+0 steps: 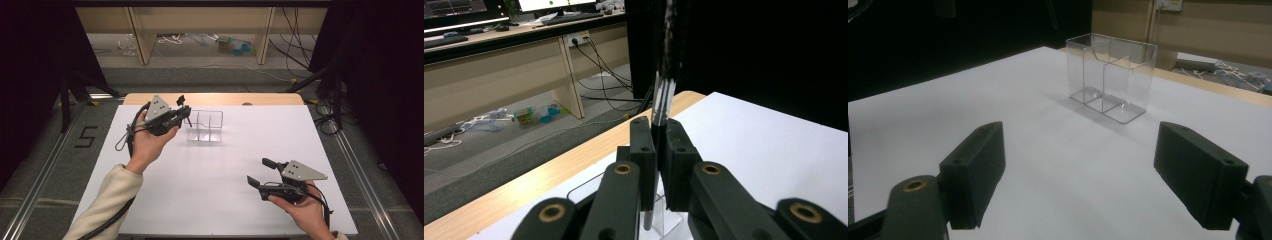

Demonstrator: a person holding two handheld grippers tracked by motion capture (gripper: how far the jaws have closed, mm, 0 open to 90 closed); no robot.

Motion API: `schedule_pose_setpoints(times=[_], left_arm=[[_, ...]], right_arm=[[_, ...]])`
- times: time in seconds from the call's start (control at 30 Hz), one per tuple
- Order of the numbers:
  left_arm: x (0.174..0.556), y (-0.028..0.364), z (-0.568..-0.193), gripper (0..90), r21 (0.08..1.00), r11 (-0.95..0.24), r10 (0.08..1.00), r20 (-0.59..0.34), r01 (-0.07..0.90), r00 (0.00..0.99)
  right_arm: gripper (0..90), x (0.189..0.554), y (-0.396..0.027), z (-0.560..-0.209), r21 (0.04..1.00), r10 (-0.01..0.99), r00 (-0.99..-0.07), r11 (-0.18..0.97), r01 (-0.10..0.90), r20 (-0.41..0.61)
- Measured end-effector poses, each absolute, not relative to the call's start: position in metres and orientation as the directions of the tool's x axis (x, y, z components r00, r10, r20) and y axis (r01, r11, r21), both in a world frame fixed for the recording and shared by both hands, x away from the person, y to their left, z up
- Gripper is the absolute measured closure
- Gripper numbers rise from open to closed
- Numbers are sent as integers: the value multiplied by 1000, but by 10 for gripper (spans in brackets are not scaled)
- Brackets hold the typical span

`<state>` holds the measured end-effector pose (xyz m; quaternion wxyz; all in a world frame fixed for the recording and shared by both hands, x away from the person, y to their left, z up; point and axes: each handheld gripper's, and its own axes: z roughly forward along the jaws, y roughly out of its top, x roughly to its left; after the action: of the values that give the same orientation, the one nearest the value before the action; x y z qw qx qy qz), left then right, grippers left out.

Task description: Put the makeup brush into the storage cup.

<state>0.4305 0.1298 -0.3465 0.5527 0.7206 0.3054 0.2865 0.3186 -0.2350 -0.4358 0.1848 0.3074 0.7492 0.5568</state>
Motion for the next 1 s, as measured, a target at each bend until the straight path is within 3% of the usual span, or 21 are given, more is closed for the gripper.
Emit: schedule_pose_setpoints(times=[1.0], left_arm=[[450,131,-347,855,972,-196,777,72,132,626]], right_arm=[[219,320,-233,-438,951,662,-745,177,253,75]])
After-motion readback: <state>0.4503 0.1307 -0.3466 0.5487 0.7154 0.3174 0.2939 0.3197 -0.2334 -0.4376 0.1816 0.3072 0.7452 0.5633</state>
